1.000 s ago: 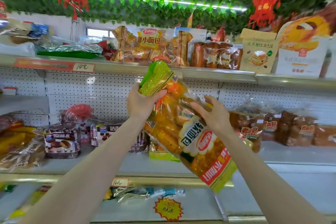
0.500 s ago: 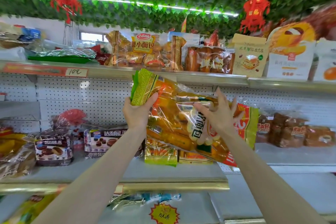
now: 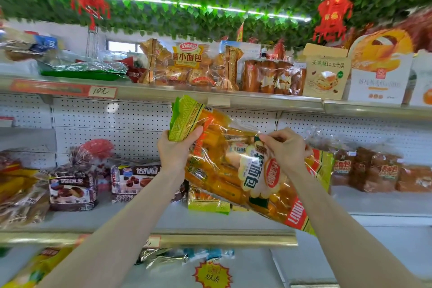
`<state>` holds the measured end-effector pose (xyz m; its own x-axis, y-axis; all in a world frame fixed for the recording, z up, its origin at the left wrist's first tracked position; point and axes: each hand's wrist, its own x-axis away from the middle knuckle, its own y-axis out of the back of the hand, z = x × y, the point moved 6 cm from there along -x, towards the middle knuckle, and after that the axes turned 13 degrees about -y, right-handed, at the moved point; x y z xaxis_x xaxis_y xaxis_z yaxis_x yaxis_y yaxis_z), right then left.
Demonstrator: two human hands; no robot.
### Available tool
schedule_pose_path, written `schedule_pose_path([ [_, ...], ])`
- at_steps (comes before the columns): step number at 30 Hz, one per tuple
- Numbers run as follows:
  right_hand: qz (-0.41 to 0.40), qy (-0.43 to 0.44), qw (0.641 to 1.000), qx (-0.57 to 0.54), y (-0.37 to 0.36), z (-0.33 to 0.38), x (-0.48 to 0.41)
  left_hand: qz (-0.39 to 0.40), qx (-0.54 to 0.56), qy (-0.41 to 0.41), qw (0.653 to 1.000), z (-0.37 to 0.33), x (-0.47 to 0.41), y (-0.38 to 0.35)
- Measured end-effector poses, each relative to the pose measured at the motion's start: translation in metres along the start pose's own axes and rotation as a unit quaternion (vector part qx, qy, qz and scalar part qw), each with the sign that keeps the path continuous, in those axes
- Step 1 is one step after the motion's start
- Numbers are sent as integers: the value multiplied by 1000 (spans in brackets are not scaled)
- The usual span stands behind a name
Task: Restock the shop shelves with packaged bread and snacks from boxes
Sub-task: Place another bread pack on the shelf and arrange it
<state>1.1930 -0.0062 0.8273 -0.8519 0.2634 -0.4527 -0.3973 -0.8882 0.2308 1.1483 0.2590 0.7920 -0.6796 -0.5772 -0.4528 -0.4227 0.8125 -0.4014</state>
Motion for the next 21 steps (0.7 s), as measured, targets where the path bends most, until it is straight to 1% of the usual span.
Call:
schedule_pose_path([
  [3, -14, -8, 1000, 6, 1, 4, -7, 9, -43, -5, 999, 3, -4, 3],
  [5, -25, 3, 1000, 5, 3, 8, -9, 23, -81, -15, 996, 3, -6, 5],
  [7, -38, 19, 999, 21, 5, 13, -9, 35, -181, -33, 982, 4, -10, 8],
  [8, -46, 26, 998, 35, 5, 15, -9, 43, -250, -51, 966, 3, -11, 9],
  [10, -52, 53, 995, 61, 5, 21, -7, 67, -376, -118, 917, -4, -9, 4],
  [12, -48, 83, 992, 79, 3, 27, -7, 128, -457, -181, 862, -14, -6, -9],
  [15, -43, 106, 987, 114, 5, 36, -7, 192, -566, -259, 759, -20, -9, -21],
  [17, -28, 131, 983, 126, 4, 42, -5, 242, -615, -290, 692, -25, -11, -32],
  [18, -20, 144, 981, 131, 2, 45, -3, 281, -626, -284, 670, -25, -10, -39],
  [19, -10, 156, 979, 132, 0, 49, 0, 325, -625, -265, 659, -26, -8, -45],
  [21, 4, 173, 977, 127, -3, 55, 4, 412, -597, -199, 659, -22, -7, -54],
])
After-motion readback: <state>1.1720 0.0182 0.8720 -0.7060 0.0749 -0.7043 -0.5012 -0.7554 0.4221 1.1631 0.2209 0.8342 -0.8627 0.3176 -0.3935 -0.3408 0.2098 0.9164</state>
